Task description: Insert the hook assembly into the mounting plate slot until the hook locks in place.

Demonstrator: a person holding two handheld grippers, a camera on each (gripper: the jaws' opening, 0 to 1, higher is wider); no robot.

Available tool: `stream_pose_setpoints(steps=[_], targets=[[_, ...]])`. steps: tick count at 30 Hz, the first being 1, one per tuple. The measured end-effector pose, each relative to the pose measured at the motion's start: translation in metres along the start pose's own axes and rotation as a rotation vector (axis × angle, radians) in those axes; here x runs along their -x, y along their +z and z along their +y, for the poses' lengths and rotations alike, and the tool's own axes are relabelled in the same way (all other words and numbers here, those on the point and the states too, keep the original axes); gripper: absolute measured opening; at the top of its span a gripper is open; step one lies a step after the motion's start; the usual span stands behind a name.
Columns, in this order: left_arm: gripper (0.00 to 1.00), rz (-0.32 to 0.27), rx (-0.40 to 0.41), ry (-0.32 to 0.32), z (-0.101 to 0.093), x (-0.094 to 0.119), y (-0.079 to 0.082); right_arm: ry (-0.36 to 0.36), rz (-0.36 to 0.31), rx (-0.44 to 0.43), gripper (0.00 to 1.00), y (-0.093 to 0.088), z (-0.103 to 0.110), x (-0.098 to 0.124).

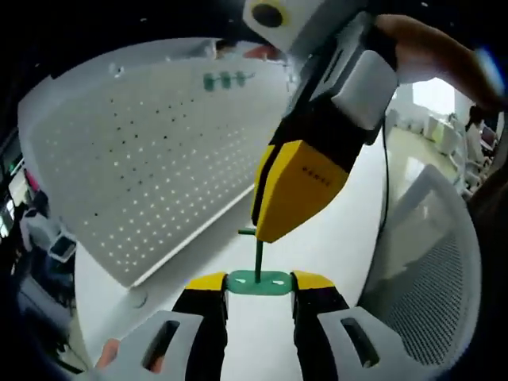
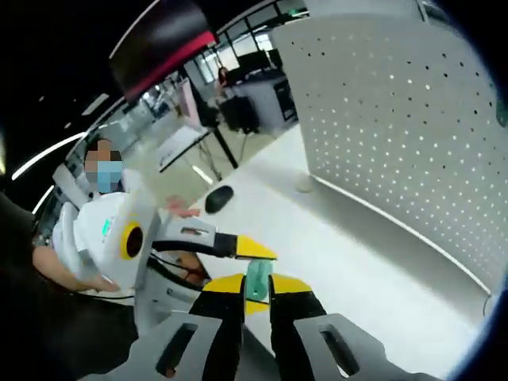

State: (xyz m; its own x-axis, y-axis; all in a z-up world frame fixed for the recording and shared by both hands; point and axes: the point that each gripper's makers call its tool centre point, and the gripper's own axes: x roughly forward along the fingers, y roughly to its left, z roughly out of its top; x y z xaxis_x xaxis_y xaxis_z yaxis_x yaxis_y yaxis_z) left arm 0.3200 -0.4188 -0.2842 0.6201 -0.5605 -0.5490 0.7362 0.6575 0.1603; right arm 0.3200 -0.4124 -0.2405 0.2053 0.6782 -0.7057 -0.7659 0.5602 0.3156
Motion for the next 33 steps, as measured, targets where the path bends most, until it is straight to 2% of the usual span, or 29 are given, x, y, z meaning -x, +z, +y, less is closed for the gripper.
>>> stream_pose_setpoints(steps=[5, 7, 11, 16, 18, 24, 29, 33], targets=[[0.31, -0.001, -0.015, 0.007, -0.002, -0.001, 0.0, -0.021, 0.053, -0.01, 0.08, -0.004, -0.004, -0.005], [0.31, 0.007, -0.047, 0.017, -0.002, -0.002, 0.0, -0.019, 0.088, -0.008, 0.08, -0.011, -0.005, -0.008], [0.31, 0.002, -0.065, 0.019, -0.005, -0.003, 0.004, -0.008, 0.094, -0.043, 0.06, -0.013, -0.005, -0.012], [0.31, 0.007, -0.094, 0.024, -0.005, -0.005, 0.004, -0.008, 0.151, -0.06, 0.04, -0.023, -0.007, -0.019], [0.31, 0.005, -0.104, 0.025, -0.005, -0.005, 0.005, -0.003, 0.128, -0.08, 0.03, -0.019, -0.006, -0.02], [0.31, 0.008, -0.112, 0.026, -0.007, -0.006, 0.004, 0.002, 0.16, -0.105, 0.01, -0.026, -0.007, -0.025], [0.31, 0.019, -0.13, 0.034, -0.006, -0.005, 0.002, 0.01, 0.155, -0.138, 0.01, -0.026, -0.006, -0.026], [0.31, 0.042, -0.185, 0.04, -0.008, -0.005, 0.001, 0.011, 0.167, -0.167, 0.01, -0.027, -0.006, -0.026]])
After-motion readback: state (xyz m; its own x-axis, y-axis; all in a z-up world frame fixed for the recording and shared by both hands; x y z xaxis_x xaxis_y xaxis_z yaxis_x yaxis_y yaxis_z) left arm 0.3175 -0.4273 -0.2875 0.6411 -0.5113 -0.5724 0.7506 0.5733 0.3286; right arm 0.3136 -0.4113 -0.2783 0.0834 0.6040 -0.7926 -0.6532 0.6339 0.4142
